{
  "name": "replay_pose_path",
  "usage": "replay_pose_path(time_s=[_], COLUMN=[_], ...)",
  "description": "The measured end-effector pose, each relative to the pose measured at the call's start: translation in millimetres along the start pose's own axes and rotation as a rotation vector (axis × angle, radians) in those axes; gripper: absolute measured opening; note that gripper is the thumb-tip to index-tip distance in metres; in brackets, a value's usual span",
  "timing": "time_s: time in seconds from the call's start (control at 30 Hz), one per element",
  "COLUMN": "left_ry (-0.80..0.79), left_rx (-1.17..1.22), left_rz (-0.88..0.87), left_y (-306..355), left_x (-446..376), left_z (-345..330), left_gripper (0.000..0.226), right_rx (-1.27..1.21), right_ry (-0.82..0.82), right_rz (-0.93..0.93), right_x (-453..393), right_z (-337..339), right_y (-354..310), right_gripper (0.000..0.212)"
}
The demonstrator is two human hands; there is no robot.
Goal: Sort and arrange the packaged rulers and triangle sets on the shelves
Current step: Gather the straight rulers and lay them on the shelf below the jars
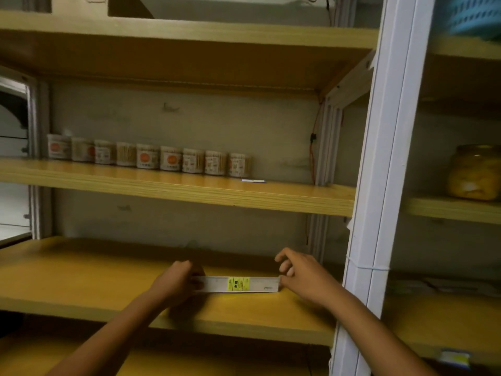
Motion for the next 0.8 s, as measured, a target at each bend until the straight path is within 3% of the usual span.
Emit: replay_pose_path(time_s=[0.23,0.5,0.8], left_ry=[0.186,0.250,0.313], left_rx=[0.223,0.448,0.526], left_rz=[0.135,0.151,0.181], left_y=[-31,-39,-50], left_x=[5,15,19], left_z=[37,68,83], left_gripper=[0.028,0.030,0.027], right_rx=[0.038,0.124,0.134], right_ry=[-0.024,-0.192,-0.304], right_rz=[-0.062,-0.196,-0.279], right_x=[-18,-42,-62], right_z=[-29,-77,-85], right_y=[7,29,35], right_gripper=[0.024,0.051,0.044])
Point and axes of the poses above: each hand's wrist, its own x-axis away from the middle knuckle, its own z-axis out of the back of the hand, y = z × x, the point moved 7 cm from there along -x, towards the middle knuckle, and after that the axes turned 8 degrees about y, right-handed, at the moved point
